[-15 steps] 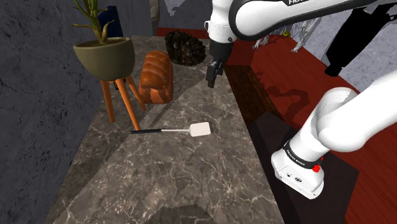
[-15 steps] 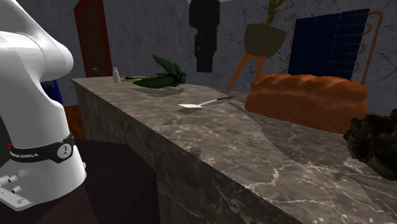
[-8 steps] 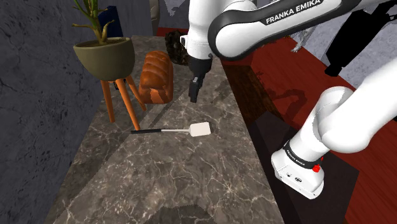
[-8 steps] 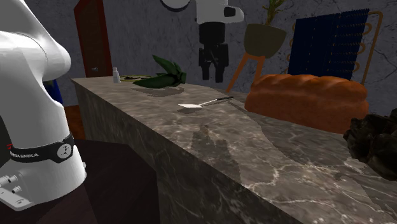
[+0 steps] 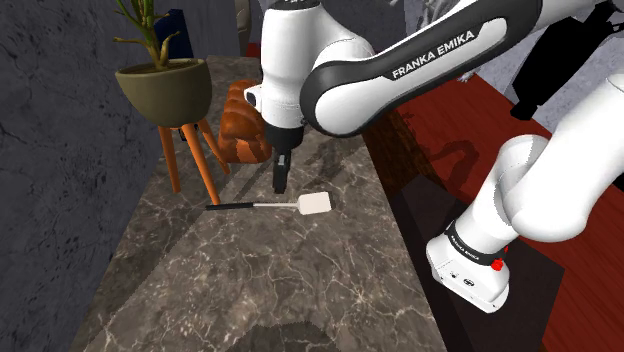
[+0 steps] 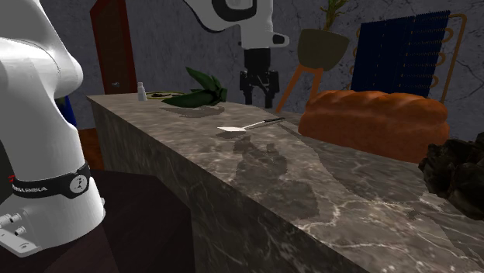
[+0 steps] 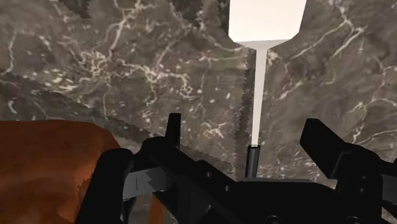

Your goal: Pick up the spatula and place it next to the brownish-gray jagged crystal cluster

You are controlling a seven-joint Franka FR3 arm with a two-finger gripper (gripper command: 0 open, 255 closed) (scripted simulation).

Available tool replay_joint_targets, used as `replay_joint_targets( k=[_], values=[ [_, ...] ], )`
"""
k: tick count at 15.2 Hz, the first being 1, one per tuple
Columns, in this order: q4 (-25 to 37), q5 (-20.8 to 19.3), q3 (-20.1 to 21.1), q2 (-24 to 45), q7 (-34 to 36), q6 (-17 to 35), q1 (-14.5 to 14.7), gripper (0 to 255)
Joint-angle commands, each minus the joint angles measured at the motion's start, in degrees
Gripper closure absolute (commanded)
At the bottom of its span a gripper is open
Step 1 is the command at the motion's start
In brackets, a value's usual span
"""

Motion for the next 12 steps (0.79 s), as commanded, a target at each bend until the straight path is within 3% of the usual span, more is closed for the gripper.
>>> replay_joint_targets(
  k=[1,12],
  values=[
    [1.53,-0.40,1.29,2.94,-0.91,1.92,1.22,0],
    [0.24,-2.22,2.06,8.16,-0.19,8.49,1.90,0]
  ],
)
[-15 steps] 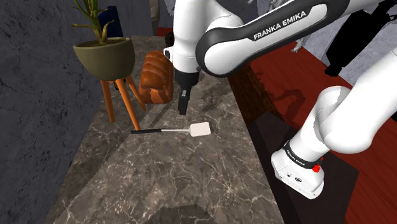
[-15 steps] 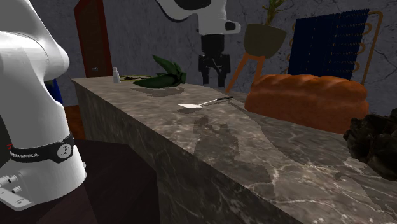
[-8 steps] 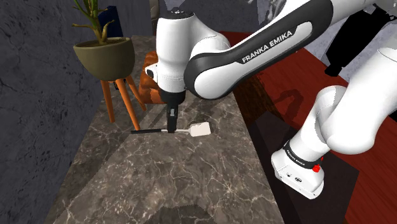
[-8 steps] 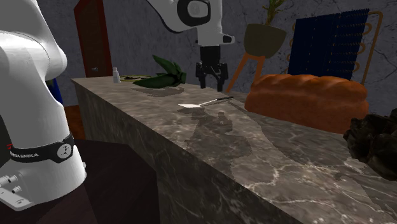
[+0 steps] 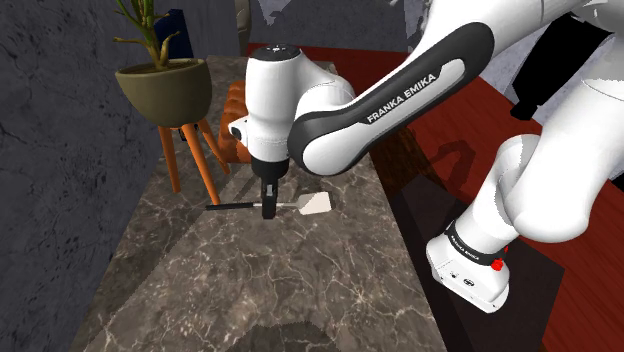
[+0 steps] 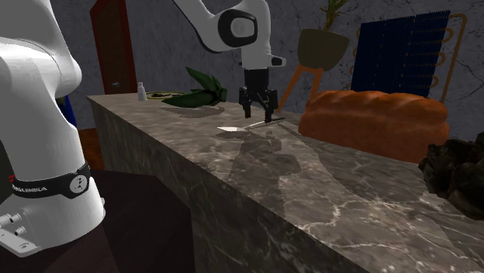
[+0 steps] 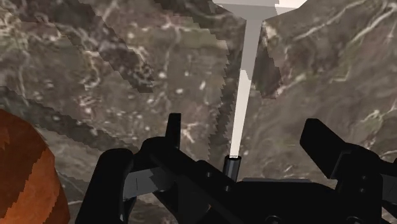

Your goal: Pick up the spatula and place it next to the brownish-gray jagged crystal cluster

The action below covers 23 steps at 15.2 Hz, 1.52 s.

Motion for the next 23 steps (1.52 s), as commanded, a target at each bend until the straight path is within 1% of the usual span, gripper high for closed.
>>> replay_joint_targets(
  k=[1,6,7,16,23],
  values=[
    [-0.17,-0.05,-0.01,0.12,0.00,0.32,-0.01,0],
    [-0.17,-0.04,-0.01,0.11,0.00,0.30,-0.01,0],
    [-0.17,-0.04,-0.01,0.11,0.00,0.30,-0.01,255],
    [-0.17,-0.05,-0.01,0.12,0.00,0.32,-0.01,255],
    [1.96,1.35,-0.04,-3.29,-0.96,-5.07,-0.09,255]
  ],
)
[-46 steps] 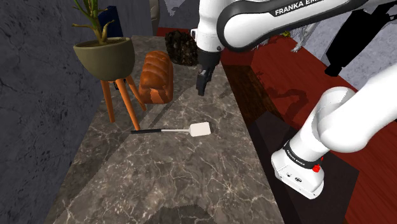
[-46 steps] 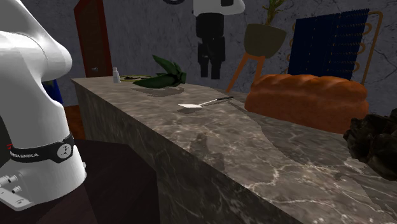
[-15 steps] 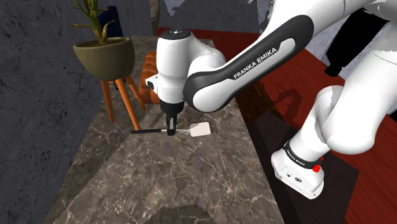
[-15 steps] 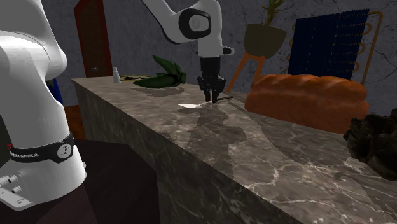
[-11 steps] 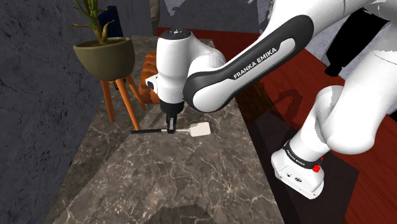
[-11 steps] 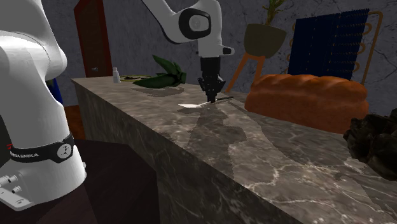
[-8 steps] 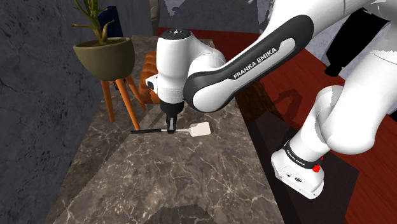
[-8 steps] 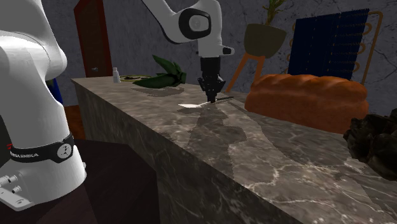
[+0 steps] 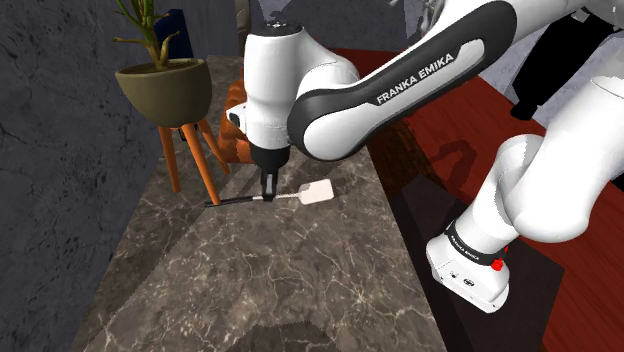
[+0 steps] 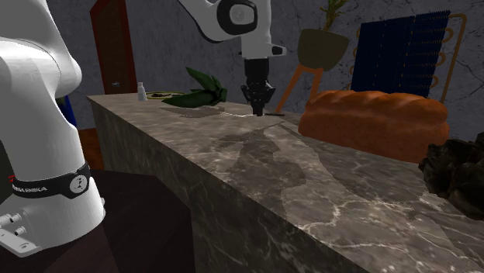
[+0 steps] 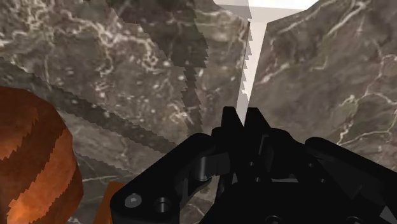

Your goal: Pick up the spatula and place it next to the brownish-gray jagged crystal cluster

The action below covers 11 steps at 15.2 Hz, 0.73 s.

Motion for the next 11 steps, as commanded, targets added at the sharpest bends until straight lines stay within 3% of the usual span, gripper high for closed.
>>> replay_joint_targets(
  k=[1,11],
  values=[
    [0.80,0.32,-0.03,-0.85,-0.21,-1.64,-0.02,255],
    [5.02,1.49,-0.32,-4.51,-1.02,-9.37,-0.07,255]
  ],
)
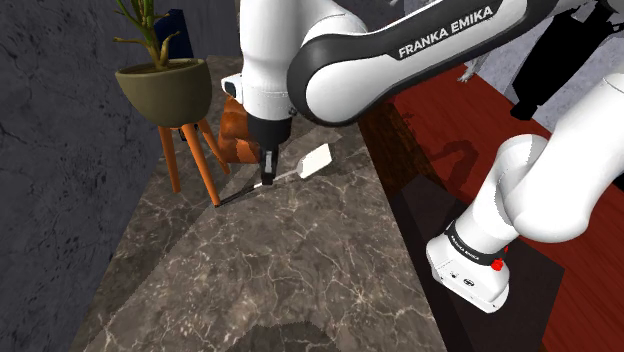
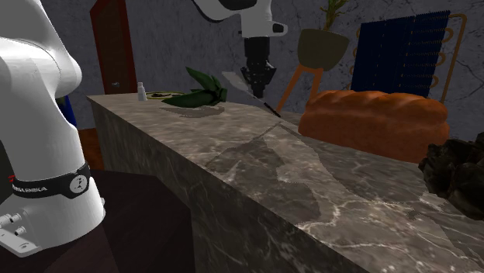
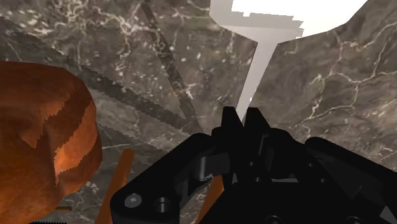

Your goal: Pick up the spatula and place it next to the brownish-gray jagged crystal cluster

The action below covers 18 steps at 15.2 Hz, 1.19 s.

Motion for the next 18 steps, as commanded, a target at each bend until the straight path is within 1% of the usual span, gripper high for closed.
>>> replay_joint_targets(
  k=[1,18],
  values=[
    [1.26,0.13,-0.04,-0.51,-0.05,-1.77,0.00,255],
    [11.38,0.73,-0.62,-3.55,-0.44,-14.83,-0.18,255]
  ],
)
